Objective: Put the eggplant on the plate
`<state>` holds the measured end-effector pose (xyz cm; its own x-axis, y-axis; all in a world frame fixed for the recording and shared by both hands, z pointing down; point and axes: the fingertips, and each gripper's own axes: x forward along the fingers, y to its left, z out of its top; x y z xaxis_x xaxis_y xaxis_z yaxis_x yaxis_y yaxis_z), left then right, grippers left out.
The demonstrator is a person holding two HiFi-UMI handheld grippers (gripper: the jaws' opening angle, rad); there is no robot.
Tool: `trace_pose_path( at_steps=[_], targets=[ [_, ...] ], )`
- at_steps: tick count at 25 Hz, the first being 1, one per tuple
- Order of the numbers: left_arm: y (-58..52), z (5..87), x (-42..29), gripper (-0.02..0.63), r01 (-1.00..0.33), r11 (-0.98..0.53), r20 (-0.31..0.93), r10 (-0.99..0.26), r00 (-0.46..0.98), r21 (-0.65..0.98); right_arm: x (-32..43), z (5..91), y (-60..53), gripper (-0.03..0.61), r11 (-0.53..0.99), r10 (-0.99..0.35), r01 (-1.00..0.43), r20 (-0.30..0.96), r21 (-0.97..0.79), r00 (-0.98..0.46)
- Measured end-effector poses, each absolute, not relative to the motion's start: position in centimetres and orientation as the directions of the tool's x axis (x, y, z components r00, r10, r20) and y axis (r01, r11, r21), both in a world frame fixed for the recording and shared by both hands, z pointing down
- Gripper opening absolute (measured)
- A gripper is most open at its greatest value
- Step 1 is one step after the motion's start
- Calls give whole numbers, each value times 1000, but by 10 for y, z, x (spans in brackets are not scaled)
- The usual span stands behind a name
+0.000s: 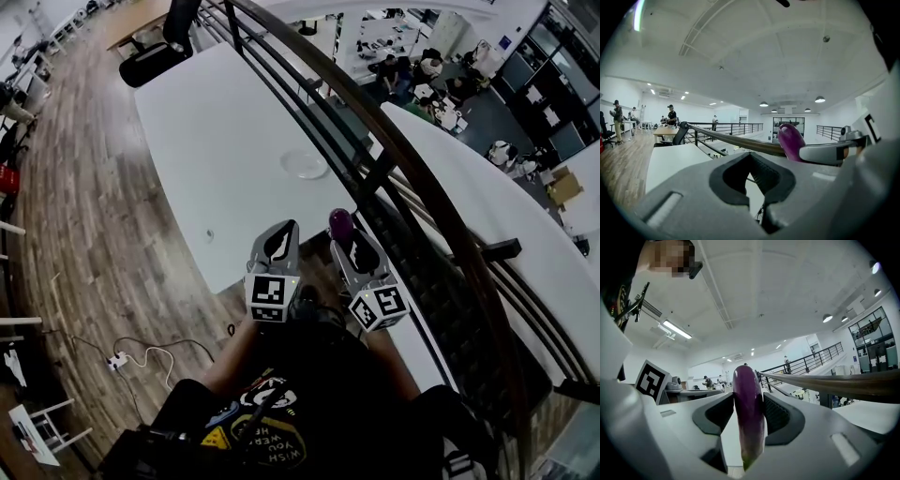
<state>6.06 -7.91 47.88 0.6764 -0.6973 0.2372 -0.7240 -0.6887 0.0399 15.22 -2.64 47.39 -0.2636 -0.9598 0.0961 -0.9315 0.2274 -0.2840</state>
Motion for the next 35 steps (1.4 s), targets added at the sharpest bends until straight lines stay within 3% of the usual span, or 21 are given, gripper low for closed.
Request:
trace_pose_path(
  at_steps=[20, 35],
  targets=[
    [-192, 539, 60, 5, -694, -714, 284, -650, 705, 88, 158, 534, -155, 199, 245, -931, -953, 232, -178, -283],
    [-251, 596, 65, 5, -711, -693, 347, -641, 684, 121, 165, 652, -275, 199, 455, -776, -889, 515, 56, -364]
  ],
)
